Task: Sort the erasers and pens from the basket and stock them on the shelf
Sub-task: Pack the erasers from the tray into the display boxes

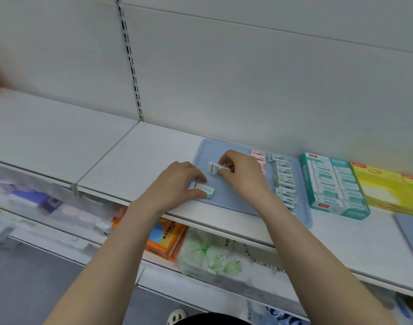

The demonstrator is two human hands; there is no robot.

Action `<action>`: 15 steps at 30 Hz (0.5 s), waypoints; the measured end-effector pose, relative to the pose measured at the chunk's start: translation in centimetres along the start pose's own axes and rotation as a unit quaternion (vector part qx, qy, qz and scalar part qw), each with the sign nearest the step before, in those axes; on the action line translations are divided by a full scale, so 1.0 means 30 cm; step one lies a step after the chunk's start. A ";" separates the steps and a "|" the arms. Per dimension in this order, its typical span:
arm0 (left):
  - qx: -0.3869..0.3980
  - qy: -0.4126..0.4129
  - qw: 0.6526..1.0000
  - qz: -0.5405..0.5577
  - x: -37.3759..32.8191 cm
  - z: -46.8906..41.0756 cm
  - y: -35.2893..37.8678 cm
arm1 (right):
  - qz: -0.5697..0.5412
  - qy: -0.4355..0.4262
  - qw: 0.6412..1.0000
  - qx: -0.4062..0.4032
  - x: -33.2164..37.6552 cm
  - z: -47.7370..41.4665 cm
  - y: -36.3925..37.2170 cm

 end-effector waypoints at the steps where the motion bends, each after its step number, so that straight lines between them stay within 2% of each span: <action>1: 0.016 0.013 1.000 -0.019 -0.001 -0.006 -0.001 | -0.012 0.013 0.999 -0.030 -0.017 0.006 -0.027; 3: 0.035 0.017 0.998 -0.042 -0.012 -0.026 -0.004 | -0.045 0.031 0.995 -0.084 -0.055 0.023 -0.093; 5: 0.018 0.004 0.998 -0.059 -0.041 -0.049 0.000 | -0.061 0.042 0.989 -0.132 -0.095 0.055 -0.166; 8: -0.034 -0.019 0.999 0.000 -0.121 -0.069 0.008 | -0.068 0.073 0.975 -0.196 -0.166 0.133 -0.295; 10: -0.057 -0.006 0.997 0.043 -0.194 -0.079 0.016 | -0.046 0.116 0.968 -0.219 -0.232 0.205 -0.387; 12: -0.059 0.023 0.996 0.070 -0.276 -0.091 0.031 | -0.016 0.181 0.963 -0.201 -0.313 0.282 -0.467; 15: -0.047 0.062 0.993 0.085 -0.397 -0.109 0.066 | -0.027 0.267 0.957 -0.113 -0.409 0.383 -0.516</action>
Point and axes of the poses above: each hand's wrist, its own z-axis away from the middle knuckle, its own y-axis out of the palm, x = y × z, the point moved 2 cm from there along -z, towards the middle knuckle, and after that the axes turned 14 degrees about -y, right-handed, at the moved point
